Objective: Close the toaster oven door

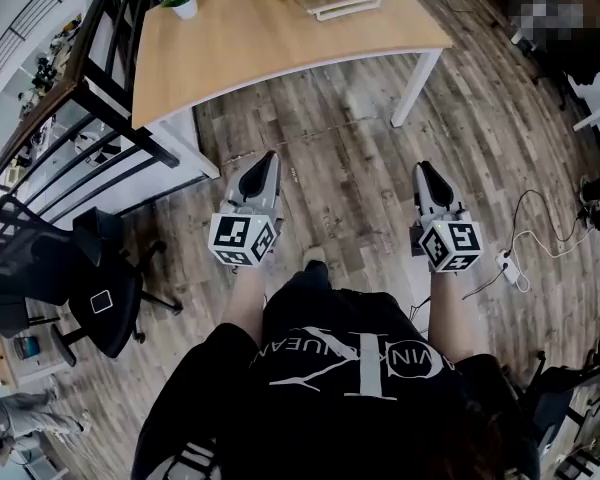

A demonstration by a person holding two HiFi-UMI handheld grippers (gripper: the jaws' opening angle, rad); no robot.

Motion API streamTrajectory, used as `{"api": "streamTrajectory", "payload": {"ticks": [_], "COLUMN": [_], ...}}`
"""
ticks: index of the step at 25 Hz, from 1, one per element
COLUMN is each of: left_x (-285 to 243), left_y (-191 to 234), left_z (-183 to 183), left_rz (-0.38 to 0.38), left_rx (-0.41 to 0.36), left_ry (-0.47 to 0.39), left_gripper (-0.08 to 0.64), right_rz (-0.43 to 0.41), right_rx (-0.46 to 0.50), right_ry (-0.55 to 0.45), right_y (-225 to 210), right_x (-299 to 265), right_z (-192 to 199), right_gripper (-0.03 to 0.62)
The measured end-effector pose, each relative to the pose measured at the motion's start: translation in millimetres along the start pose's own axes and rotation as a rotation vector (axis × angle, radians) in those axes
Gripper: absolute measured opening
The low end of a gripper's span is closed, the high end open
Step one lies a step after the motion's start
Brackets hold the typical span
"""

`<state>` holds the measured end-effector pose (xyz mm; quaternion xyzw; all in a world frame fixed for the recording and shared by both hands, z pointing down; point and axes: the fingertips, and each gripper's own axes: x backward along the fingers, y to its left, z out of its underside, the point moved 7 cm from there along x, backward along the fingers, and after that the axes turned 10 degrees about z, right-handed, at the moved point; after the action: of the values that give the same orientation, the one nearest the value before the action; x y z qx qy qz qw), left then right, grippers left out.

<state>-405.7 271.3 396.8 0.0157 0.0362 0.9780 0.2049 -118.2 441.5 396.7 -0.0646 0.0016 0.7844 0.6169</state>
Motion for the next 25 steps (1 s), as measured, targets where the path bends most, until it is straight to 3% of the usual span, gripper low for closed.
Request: {"api": "streamTrajectory", "payload": {"ticks": [12, 25], "left_x": [-56, -77], "left_y": [66, 120], "left_z": [-4, 2], "left_rz": [0.037, 0.033], "left_rx": [0.009, 0.018], "left_ry": [0.023, 0.015], "left_gripper": [0.011, 0.012], "right_rz": [0.050, 0.087], "right_rx": [-0.037, -0.059], "right_ry": [0.027, 0.033], "right_y": [-3, 0], "right_x": [-70, -117], "right_z": [-2, 5], "right_gripper": [0.020, 0.020]}}
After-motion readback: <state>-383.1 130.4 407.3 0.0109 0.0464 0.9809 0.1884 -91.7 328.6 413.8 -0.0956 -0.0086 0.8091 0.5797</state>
